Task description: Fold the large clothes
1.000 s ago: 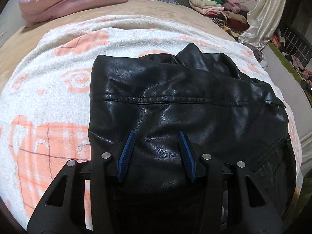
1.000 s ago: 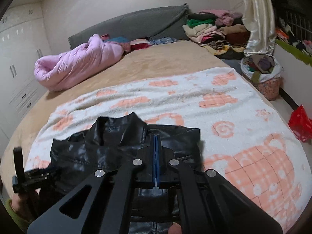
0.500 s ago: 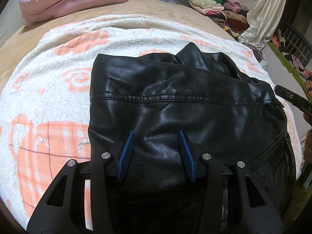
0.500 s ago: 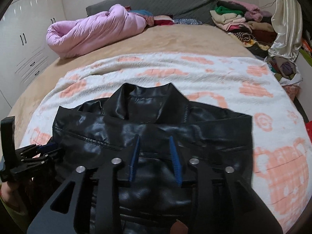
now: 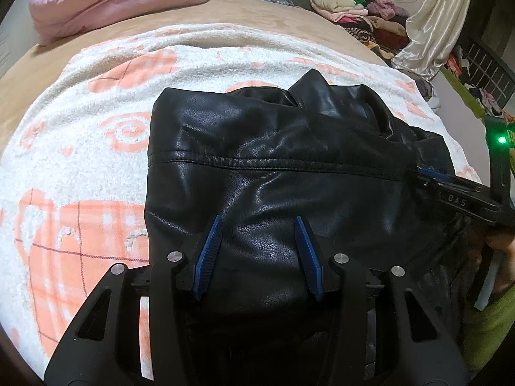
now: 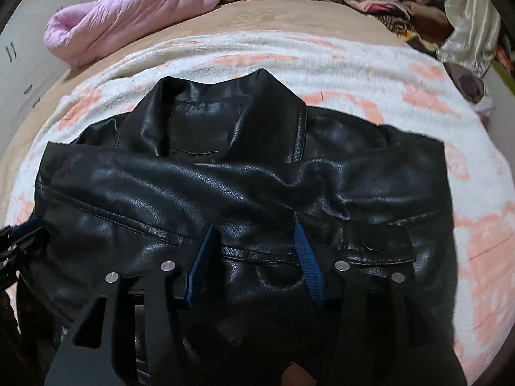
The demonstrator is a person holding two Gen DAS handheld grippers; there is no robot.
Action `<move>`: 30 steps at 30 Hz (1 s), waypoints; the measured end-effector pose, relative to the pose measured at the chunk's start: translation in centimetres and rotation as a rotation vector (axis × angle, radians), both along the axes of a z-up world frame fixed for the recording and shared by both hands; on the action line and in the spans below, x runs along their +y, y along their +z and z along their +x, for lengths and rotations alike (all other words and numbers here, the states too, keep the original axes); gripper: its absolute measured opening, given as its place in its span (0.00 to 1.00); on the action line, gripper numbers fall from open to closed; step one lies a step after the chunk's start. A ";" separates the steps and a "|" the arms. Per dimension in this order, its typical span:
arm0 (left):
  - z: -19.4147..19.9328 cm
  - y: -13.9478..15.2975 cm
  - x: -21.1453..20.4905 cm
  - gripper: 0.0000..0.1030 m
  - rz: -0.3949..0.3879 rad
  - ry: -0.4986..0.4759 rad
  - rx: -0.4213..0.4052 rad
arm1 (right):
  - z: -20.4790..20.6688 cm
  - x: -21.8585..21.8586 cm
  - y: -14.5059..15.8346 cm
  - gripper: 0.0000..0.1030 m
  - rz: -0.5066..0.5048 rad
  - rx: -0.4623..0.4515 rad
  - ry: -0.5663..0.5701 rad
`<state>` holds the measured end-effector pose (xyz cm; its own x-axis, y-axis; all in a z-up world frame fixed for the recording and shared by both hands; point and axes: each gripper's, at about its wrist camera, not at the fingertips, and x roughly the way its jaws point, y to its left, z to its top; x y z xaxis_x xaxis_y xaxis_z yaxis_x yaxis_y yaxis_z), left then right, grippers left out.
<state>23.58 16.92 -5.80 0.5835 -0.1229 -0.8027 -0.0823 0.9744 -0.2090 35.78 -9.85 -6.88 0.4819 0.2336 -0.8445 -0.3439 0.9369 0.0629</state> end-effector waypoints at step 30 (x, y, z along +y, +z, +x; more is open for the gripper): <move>-2.7 2.7 -2.0 0.49 0.009 -0.044 -0.044 | -8.4 -3.5 6.0 0.73 0.159 -0.150 0.014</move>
<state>20.86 14.91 -3.14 0.6121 -0.1422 -0.7779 -0.0306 0.9787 -0.2029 27.37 -13.34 -0.86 0.5948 0.3657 -0.7159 -0.3733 0.9144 0.1568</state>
